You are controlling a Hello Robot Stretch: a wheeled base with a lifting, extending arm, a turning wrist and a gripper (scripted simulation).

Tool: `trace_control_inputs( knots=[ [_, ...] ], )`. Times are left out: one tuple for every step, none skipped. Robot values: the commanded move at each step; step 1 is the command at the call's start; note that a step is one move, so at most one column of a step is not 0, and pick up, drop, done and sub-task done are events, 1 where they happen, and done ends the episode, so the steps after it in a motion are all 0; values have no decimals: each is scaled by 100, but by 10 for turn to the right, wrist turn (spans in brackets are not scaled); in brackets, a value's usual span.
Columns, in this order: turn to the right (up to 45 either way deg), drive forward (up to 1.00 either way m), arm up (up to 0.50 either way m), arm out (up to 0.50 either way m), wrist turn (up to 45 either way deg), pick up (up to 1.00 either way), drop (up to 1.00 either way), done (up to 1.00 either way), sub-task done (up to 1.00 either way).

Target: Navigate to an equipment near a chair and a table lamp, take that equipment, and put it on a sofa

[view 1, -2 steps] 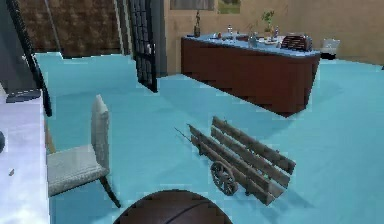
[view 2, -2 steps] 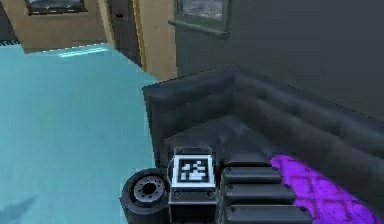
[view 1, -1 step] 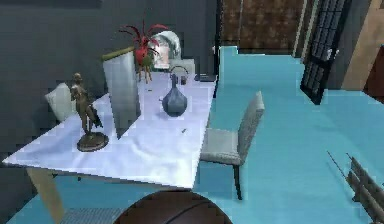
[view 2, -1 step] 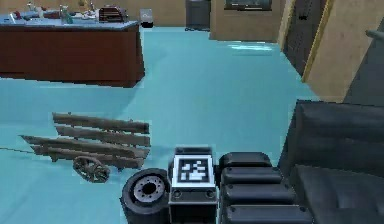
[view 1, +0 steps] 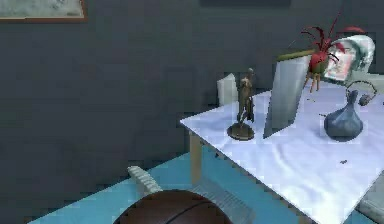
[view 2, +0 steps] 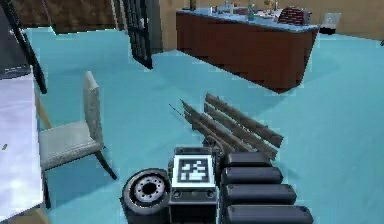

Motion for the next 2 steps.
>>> trace_control_inputs(
  knots=[
    [-450,0,0,0,0,0,0,0,0],
    [-330,0,0,0,0,0,0,0,0]
  ],
)
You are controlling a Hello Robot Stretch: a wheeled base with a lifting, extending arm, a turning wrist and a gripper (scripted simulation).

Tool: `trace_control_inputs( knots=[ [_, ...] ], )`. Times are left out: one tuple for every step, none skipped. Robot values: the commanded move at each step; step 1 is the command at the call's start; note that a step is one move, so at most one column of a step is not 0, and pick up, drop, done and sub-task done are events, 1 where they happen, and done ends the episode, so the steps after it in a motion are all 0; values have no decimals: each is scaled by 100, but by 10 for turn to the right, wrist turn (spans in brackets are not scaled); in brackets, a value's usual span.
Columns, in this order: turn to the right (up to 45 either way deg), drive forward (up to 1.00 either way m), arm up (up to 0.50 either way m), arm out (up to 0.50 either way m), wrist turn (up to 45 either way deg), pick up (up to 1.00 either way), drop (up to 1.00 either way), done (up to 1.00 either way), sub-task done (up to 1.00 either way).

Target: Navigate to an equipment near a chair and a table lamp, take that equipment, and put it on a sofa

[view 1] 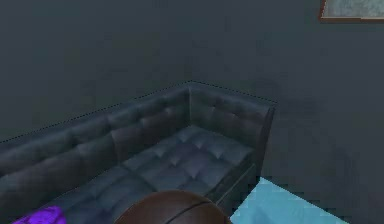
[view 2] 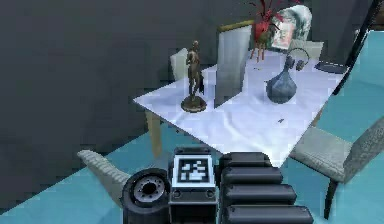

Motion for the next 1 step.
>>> trace_control_inputs(
  knots=[
    [0,20,0,0,0,0,0,0,0]
  ],
)
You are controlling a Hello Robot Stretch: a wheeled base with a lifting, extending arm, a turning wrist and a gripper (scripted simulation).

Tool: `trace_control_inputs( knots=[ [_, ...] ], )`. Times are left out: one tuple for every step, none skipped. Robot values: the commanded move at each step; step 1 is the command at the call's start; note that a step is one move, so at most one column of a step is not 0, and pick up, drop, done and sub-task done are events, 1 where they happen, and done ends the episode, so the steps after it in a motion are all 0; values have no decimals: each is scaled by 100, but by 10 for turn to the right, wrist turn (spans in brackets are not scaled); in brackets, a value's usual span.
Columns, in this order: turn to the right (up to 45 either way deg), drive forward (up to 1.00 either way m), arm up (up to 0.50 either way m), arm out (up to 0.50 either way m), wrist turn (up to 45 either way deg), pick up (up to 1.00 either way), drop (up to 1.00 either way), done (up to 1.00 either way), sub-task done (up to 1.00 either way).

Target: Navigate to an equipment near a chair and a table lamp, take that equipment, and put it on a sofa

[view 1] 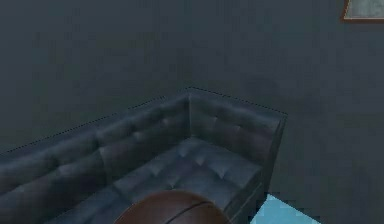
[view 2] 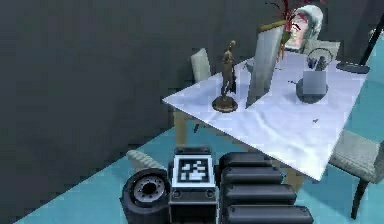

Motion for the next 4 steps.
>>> trace_control_inputs(
  knots=[
    [-450,0,0,0,0,0,0,0,0],
    [-450,0,0,0,0,0,0,0,0],
    [-450,0,0,0,0,0,0,0,0],
    [-390,0,0,0,0,0,0,0,0]
  ],
)
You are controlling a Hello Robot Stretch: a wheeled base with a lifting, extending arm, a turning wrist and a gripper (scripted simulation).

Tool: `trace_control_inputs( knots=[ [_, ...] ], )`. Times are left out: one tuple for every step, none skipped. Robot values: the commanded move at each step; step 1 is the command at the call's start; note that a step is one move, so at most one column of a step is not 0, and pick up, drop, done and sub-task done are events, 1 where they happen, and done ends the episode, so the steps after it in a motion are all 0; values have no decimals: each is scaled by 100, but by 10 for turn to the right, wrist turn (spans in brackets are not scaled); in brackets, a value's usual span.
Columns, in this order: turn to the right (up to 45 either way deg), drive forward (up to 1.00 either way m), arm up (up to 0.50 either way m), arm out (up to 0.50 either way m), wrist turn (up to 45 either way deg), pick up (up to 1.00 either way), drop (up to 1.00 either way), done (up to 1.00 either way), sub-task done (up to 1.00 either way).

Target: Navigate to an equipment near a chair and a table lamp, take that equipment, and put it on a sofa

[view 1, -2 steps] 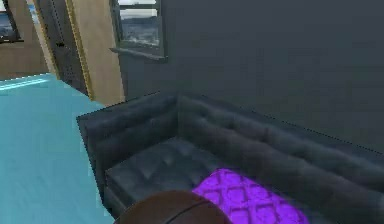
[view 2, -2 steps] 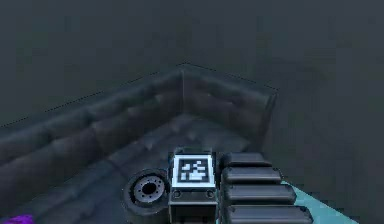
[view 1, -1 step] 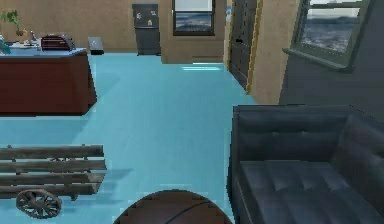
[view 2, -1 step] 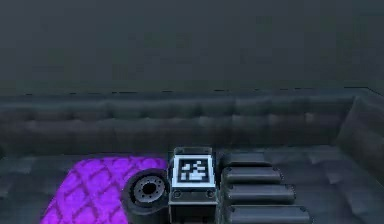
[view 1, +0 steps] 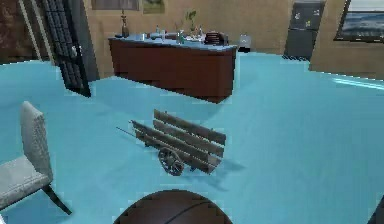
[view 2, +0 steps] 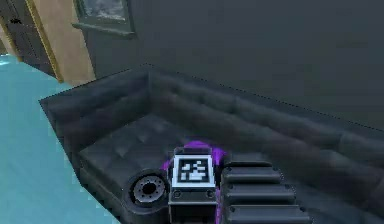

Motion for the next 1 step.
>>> trace_control_inputs(
  knots=[
    [450,0,0,0,0,0,0,0,0]
  ],
)
